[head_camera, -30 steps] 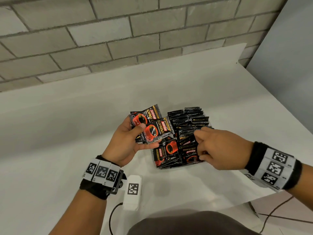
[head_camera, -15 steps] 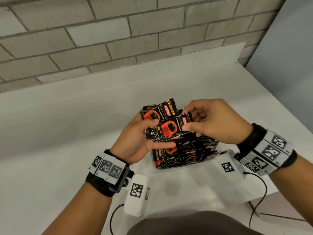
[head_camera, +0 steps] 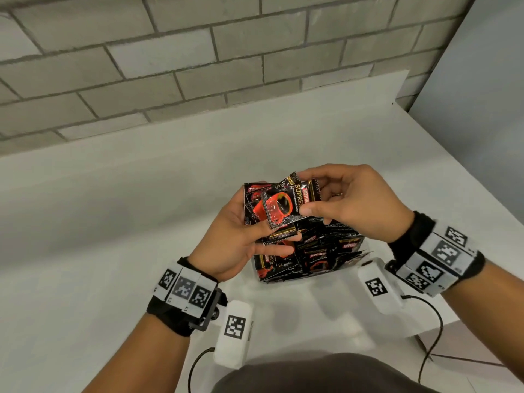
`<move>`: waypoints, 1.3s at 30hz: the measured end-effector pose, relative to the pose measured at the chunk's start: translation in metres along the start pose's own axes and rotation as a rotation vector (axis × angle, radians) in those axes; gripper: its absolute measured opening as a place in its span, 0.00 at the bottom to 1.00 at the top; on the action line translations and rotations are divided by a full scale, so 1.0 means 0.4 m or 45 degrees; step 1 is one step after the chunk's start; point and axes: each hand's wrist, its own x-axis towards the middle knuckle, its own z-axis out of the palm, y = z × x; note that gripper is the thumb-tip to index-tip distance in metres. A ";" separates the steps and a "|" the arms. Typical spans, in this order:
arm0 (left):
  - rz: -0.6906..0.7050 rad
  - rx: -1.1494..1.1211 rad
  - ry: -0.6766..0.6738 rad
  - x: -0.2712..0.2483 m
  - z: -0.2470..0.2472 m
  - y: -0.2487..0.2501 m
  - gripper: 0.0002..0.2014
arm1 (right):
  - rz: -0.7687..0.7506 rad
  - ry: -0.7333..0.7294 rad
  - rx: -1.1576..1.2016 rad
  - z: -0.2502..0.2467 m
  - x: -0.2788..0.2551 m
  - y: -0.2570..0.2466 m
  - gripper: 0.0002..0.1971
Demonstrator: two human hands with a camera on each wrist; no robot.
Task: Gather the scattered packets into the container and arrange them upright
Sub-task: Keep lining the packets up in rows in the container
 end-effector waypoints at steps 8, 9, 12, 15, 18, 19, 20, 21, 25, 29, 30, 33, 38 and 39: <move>0.015 0.042 -0.012 -0.004 -0.031 -0.021 0.28 | -0.098 0.016 0.104 -0.027 -0.004 0.001 0.11; 0.012 0.031 0.027 -0.007 -0.044 -0.023 0.28 | -0.110 0.025 0.102 -0.039 -0.003 0.001 0.11; 0.001 -0.007 0.150 -0.015 -0.085 -0.027 0.28 | -0.087 -0.052 0.012 -0.065 -0.005 0.002 0.12; 0.005 -0.043 0.211 -0.022 -0.112 -0.026 0.28 | 0.000 -0.268 -0.183 -0.069 -0.016 0.019 0.20; 0.016 -0.075 0.228 -0.027 -0.124 -0.022 0.29 | -0.001 -0.395 -0.541 -0.061 -0.026 0.036 0.17; 0.016 -0.079 0.229 -0.028 -0.126 -0.022 0.29 | 0.007 -0.434 -0.639 -0.059 -0.028 0.039 0.15; 0.014 -0.080 0.230 -0.028 -0.127 -0.023 0.30 | 0.019 -0.472 -0.719 -0.055 -0.029 0.042 0.15; 0.011 -0.081 0.229 -0.028 -0.126 -0.025 0.30 | 0.021 -0.506 -0.790 -0.051 -0.028 0.046 0.14; -0.001 -0.076 0.222 -0.027 -0.122 -0.035 0.29 | -0.067 -0.551 -1.032 -0.022 -0.029 0.065 0.09; -0.013 -0.072 0.209 -0.028 -0.119 -0.037 0.29 | -0.080 -0.607 -1.276 0.019 -0.045 0.080 0.11; -0.016 -0.073 0.206 -0.027 -0.118 -0.036 0.29 | -0.070 -0.628 -1.325 0.029 -0.050 0.081 0.12; -0.023 -0.070 0.200 -0.027 -0.115 -0.034 0.28 | -0.032 -0.685 -1.425 0.040 -0.049 0.075 0.14; -0.027 -0.069 0.200 -0.028 -0.110 -0.031 0.29 | 0.022 -0.714 -1.242 0.029 -0.031 0.045 0.20; -0.026 -0.071 0.203 -0.028 -0.109 -0.031 0.30 | -0.004 -0.702 -1.198 0.029 -0.031 0.040 0.18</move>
